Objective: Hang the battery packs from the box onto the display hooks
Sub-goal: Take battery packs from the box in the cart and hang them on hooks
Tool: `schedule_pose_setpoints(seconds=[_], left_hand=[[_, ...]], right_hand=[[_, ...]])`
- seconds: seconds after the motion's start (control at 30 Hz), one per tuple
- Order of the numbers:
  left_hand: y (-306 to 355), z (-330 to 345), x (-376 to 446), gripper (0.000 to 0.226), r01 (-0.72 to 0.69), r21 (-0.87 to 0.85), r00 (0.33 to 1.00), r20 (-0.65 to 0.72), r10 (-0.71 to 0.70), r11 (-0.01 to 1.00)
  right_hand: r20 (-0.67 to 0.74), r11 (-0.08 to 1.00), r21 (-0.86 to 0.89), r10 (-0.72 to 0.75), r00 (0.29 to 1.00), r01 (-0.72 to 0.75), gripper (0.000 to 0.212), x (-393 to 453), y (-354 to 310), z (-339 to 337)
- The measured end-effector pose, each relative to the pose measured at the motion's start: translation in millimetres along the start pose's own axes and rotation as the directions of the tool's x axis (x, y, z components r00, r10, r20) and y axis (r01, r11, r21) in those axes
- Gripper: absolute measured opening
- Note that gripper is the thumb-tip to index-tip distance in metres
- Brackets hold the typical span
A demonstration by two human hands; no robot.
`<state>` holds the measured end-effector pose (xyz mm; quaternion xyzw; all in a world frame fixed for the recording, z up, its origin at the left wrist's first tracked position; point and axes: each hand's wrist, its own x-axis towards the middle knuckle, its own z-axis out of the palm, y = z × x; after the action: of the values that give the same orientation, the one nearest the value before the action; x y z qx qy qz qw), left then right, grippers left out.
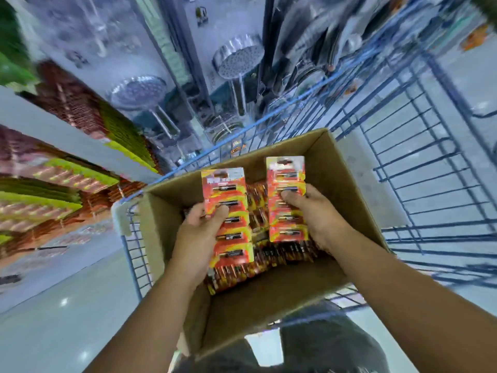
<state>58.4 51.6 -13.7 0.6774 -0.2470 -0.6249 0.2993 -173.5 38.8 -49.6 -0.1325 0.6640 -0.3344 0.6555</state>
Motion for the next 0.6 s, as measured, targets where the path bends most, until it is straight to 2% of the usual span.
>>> schedule_pose_setpoints(seconds=[0.17, 0.3, 0.4, 0.6], left_hand=[[55, -35, -55, 0.038, -0.199, -0.089, 0.98, -0.034, 0.197, 0.976], [104, -71, -96, 0.023, -0.329, -0.151, 0.944, -0.038, 0.327, 0.932], [143, -98, -129, 0.015, -0.453, -0.144, 0.882, -0.22, 0.418, 0.88], [203, -168, -180, 0.015, -0.625, -0.194, 0.766, -0.338, 0.547, 0.756]], right_hand=[[0.163, 0.99, 0.04, -0.14, 0.977, 0.135, 0.032, -72, -53, 29], [0.328, 0.97, 0.033, -0.239, 0.914, 0.242, 0.026, -126, -110, 75], [0.407, 0.939, 0.034, -0.327, 0.853, 0.343, 0.026, -164, -148, 119], [0.509, 0.857, 0.037, -0.458, 0.729, 0.513, 0.026, -235, -191, 214]])
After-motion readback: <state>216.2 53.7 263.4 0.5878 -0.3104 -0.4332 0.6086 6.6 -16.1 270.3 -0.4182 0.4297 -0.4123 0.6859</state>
